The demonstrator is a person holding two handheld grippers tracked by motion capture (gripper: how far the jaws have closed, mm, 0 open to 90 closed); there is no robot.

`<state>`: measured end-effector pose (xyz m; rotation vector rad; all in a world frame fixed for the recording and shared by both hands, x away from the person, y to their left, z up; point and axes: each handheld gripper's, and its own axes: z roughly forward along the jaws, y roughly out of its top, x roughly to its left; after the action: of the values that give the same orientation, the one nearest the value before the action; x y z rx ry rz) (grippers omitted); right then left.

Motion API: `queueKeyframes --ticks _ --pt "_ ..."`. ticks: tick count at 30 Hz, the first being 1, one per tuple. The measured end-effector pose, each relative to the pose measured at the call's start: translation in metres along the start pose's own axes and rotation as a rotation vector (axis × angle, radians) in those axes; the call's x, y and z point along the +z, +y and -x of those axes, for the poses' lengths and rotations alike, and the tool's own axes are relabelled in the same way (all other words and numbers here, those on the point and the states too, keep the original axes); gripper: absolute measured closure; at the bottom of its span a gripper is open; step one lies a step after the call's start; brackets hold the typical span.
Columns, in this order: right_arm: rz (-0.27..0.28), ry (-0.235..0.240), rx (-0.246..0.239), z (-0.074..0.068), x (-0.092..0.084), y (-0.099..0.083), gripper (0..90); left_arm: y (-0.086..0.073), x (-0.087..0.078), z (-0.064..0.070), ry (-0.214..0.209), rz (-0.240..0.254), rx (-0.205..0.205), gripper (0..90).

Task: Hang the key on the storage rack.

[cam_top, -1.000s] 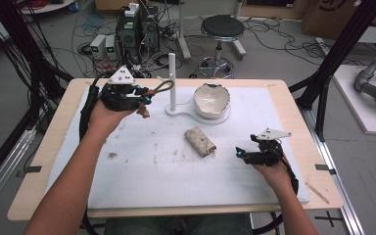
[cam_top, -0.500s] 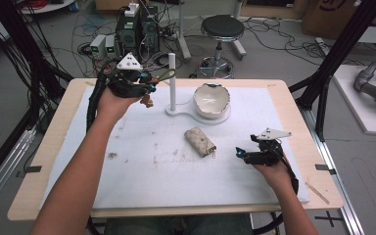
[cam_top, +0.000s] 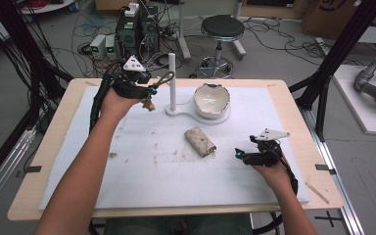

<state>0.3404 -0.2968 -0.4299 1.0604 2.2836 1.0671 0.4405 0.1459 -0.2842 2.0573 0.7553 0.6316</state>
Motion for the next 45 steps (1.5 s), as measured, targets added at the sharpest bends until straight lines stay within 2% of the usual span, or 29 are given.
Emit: queueKeyframes --ticks 1,3,10,13,15,18,19,20,24,29,32,38,40,41,45 --pt "0.001 0.001 -0.001 0.000 0.000 0.000 19.8 -0.003 -0.003 -0.001 -0.005 0.008 -0.001 44.8" --pt "0.001 0.003 0.000 0.000 0.000 0.000 19.8 -0.008 -0.007 0.000 -0.018 0.015 -0.010 41.8" --pt "-0.003 0.004 -0.004 -0.001 0.001 0.000 19.8 -0.028 -0.021 0.005 -0.034 0.032 -0.031 35.4" --pt "0.001 0.005 -0.005 -0.002 0.000 0.000 19.8 -0.041 -0.027 0.009 -0.061 0.050 -0.049 32.6" --pt "0.004 0.003 -0.005 -0.002 -0.001 0.000 19.8 -0.051 -0.032 0.011 -0.080 0.043 -0.056 31.5" --pt "0.008 0.002 0.001 -0.001 -0.001 0.000 19.8 -0.069 -0.045 0.016 -0.103 0.064 -0.074 30.0" --pt "0.009 0.001 0.004 -0.001 -0.001 0.000 19.8 -0.069 -0.045 0.016 -0.103 0.064 -0.074 29.2" --pt "0.008 0.001 0.003 -0.001 -0.001 0.000 19.8 -0.076 -0.051 0.019 -0.112 0.069 -0.077 29.1" --pt "0.015 0.004 0.002 -0.002 -0.002 0.000 19.8 -0.090 -0.059 0.027 -0.126 0.087 -0.075 27.1" --pt "0.030 0.006 0.007 -0.002 -0.004 0.000 19.8 -0.105 -0.060 0.038 -0.154 0.090 -0.076 25.0" --pt "0.026 0.006 0.009 -0.002 -0.004 0.000 19.8 -0.119 -0.057 0.051 -0.173 0.079 -0.078 24.5" --pt "0.028 0.005 0.008 -0.002 -0.004 0.000 19.8 -0.133 -0.054 0.059 -0.181 0.079 -0.089 23.5" --pt "0.028 0.004 0.010 -0.002 -0.004 -0.001 19.8 -0.140 -0.052 0.063 -0.175 0.065 -0.089 23.4" --pt "0.024 0.005 0.011 -0.001 -0.003 -0.001 19.8 -0.143 -0.050 0.066 -0.170 0.019 -0.071 23.4" --pt "0.028 0.003 0.011 -0.001 -0.003 -0.001 19.8 -0.149 -0.050 0.069 -0.183 0.014 -0.058 22.6"
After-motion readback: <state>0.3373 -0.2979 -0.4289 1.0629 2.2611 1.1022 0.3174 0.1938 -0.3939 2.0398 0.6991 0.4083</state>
